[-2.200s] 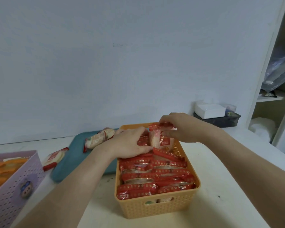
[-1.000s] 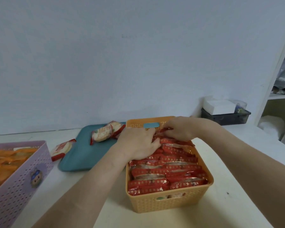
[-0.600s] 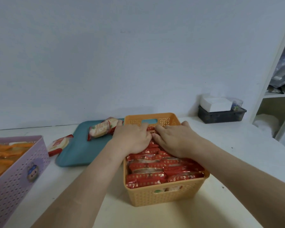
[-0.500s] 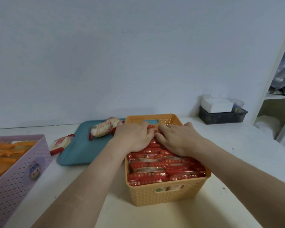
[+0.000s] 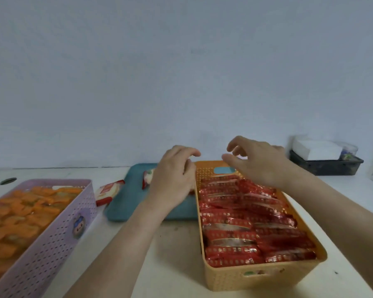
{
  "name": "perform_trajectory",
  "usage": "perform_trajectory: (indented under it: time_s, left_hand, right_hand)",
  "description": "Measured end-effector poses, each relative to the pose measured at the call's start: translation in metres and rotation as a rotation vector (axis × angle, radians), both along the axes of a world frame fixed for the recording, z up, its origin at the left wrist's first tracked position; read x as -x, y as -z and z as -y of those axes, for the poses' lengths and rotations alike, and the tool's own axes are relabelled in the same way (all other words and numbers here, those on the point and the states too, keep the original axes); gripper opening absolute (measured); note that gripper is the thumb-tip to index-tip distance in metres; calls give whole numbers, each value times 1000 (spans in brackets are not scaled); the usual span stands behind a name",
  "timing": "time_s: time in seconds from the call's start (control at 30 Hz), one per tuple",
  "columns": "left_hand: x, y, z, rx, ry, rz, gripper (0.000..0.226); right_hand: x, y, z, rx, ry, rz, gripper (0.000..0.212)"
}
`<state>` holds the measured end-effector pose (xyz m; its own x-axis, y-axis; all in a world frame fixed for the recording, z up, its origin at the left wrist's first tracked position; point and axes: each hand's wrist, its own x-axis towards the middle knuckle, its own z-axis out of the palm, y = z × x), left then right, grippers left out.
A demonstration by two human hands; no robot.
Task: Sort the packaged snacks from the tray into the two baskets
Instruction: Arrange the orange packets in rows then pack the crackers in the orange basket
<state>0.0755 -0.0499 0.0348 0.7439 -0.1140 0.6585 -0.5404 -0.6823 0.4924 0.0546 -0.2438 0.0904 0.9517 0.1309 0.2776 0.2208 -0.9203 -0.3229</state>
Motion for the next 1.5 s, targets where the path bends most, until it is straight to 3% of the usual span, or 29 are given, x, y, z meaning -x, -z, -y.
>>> perform_trajectory:
  time_s: [0.1, 0.2, 0.3, 0.37, 0.43, 0.5, 0.57, 0.63, 0.73, 0.83, 0.93, 1.0, 1.1, 1.23, 1.33, 1.4, 1.5]
  left_hand:
    - [-15, 3, -40, -78, -219, -100, 26]
    - [-41, 24, -70, -283, -335, -325, 41]
    - [-70, 51, -83, -454, -282, -501, 71]
    - [-86, 63, -83, -497, -275, -609, 85]
    - [-96, 72, -83, -474, -306, -678, 86]
    - [-94, 77, -81, -460, -368, -645, 70]
    - [-89, 76, -84, -464, -473, -501, 40]
    - [-82, 71, -88, -408, -506, -413, 23]
    - [-73, 63, -95, -275, -472, -422, 20]
    - [-67, 55, -101, -79, -449, -388, 11]
    - [-59, 47, -98, 84, -393, -89, 11]
    - [-54, 31, -92, 166, -344, 59, 17]
    - [-46, -1, -83, 363, -299, 114, 14]
    - [-24, -43, -66, 720, -43, 5, 13]
    - [-11, -58, -47, 630, 95, -35, 38]
    - [-9, -60, -32, 510, 117, -61, 52]
    - [-12, -53, -8, 277, 70, -81, 53]
  right_hand:
    - [-17, -22, -34, -186, -135, 42, 25]
    - [-38, -27, -75, -119, -231, -36, 29]
    - [-62, -7, -108, 229, -205, -161, 42]
    - [-72, 9, -126, 592, -145, -274, 45]
    - [-78, 16, -142, 906, -109, -387, 51]
    - [-77, 21, -146, 990, -111, -436, 57]
    - [-83, 31, -149, 827, -130, -344, 52]
    - [-92, 43, -153, 681, -86, -311, 49]
    - [-103, 49, -163, 664, -115, -447, 46]
    - [-113, 56, -163, 650, -234, -380, 41]
    - [-107, 64, -162, 580, -294, -244, 39]
    - [-104, 58, -162, 513, -348, -221, 49]
    - [-102, 30, -154, 173, -363, -142, 53]
    - [-87, -11, -108, -417, -344, -112, 34]
    - [-74, -28, -57, -727, -283, -193, 30]
    - [-66, -28, -22, -772, -239, -221, 27]
    - [-58, -14, 21, -751, -158, -248, 14]
